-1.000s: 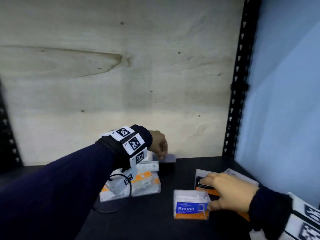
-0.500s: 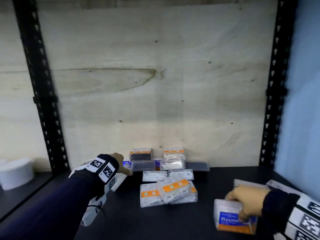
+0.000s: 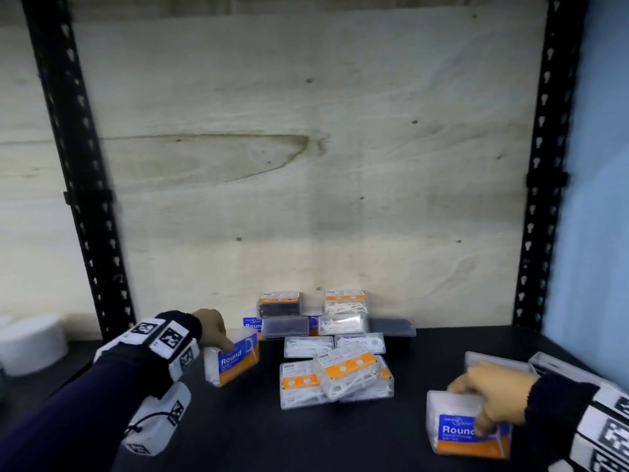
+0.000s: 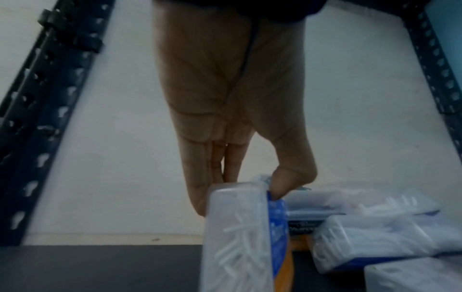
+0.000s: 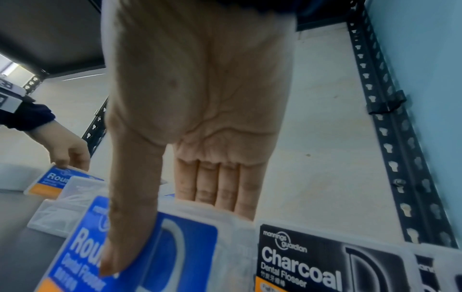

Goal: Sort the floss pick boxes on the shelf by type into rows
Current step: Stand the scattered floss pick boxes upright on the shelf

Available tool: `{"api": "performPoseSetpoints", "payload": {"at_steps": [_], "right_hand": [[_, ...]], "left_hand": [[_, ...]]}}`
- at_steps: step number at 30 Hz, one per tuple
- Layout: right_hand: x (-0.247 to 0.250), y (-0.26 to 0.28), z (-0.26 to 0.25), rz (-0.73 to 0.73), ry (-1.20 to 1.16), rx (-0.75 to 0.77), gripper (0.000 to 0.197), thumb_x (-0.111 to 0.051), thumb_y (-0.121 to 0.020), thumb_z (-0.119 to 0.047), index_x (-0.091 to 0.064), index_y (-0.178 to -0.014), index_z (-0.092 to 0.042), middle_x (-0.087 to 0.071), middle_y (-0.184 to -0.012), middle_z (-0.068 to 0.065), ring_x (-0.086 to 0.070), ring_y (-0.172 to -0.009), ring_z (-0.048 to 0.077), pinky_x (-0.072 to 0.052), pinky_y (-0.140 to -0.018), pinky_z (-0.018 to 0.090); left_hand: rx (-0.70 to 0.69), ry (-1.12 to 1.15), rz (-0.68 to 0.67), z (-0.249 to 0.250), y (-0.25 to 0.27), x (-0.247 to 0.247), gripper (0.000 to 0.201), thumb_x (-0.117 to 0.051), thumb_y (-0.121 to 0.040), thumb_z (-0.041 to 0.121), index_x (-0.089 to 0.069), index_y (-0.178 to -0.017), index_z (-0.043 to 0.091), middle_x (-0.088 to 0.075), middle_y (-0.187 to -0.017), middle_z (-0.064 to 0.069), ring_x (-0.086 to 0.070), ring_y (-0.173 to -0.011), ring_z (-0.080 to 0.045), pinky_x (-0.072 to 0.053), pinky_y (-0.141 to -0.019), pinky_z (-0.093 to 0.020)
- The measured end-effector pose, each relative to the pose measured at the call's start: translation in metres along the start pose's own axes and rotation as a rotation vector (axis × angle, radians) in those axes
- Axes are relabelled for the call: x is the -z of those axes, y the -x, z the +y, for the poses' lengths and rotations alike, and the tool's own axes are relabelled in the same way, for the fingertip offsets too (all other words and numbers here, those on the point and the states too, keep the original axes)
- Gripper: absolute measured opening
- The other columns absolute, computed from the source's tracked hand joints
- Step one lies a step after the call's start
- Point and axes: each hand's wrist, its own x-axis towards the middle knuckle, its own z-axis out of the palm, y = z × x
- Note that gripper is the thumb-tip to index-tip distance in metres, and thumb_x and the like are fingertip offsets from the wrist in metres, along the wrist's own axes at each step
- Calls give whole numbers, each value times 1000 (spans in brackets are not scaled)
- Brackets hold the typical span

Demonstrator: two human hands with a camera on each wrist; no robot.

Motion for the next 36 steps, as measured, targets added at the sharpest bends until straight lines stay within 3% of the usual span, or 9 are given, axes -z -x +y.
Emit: {"api": "performPoseSetpoints", "payload": {"at_steps": [4,7,9,13,17,21,25,31,36], "right_hand": [[0,0,0,6,37,-25,56,-66,-77,-17,-49,-130,-18,-60,-123,-5,-58,-111,14,-49,-88,21],[0,1,1,28,10,-45,63,-65,-78,-16,-39,-135,-18,-50,-110,-8,-52,-100,9,-43,-74,9],[0,3,2,42,7,-45,53,-65,-77,-16,-43,-125,-20,-48,-103,-9,-50,-96,9,-41,-68,8],[0,11,-3,53,52,-69,34,-64,-78,-16,-44,-103,-26,-51,-100,-6,-50,-90,11,-37,-58,8],[-3,15,-8,92,71,-66,29,-66,-78,-20,-44,-96,-26,-50,-95,-7,-49,-87,11,-34,-55,9],[-8,15,-13,138,54,-61,25,-67,-79,-27,-49,-96,-25,-55,-98,-5,-51,-89,11,-39,-67,17],[-10,18,-15,137,53,-43,40,-64,-83,-30,-54,-119,-16,-57,-105,-2,-51,-91,9,-41,-72,17],[15,24,-20,189,136,33,63,-56,-85,-50,-41,-138,-18,-53,-132,-2,-50,-118,11,-39,-100,24],[55,12,-26,294,244,96,56,-54,-89,-42,-42,-138,-18,-50,-138,-1,-49,-124,14,-38,-103,24]], "left_hand": [[-68,105,14,-12,29,6,44,-67,-76,25,-65,-116,6,-61,-95,-1,-55,-86,-12,-43,-63,-16],[-135,89,27,-8,57,11,69,-59,-55,37,-62,-117,9,-65,-107,-3,-53,-89,-10,-43,-77,-18],[-192,88,43,-2,74,12,73,-54,-52,38,-61,-119,10,-65,-107,-2,-54,-87,-9,-43,-73,-13],[-328,94,58,22,99,10,62,-62,-58,35,-61,-116,14,-58,-88,11,-54,-68,-1,-39,-52,1],[-491,20,58,60,109,-8,47,-70,-72,26,-60,-117,16,-55,-87,11,-50,-72,-5,-33,-54,-2],[-629,-17,-24,95,111,-28,46,-68,-77,21,-57,-121,9,-61,-115,-5,-47,-88,-8,-45,-71,-18],[-705,-66,-15,113,110,-42,47,-64,-80,21,-52,-124,9,-54,-125,-9,-50,-103,-20,-44,-94,-30],[-751,-106,-67,117,101,-50,53,-62,-85,24,-47,-133,9,-50,-132,-11,-49,-119,-26,-44,-102,-37],[-752,-45,-122,112,93,-46,55,-62,-87,31,-46,-137,12,-51,-135,-10,-50,-121,-23,-42,-100,-30]]}}
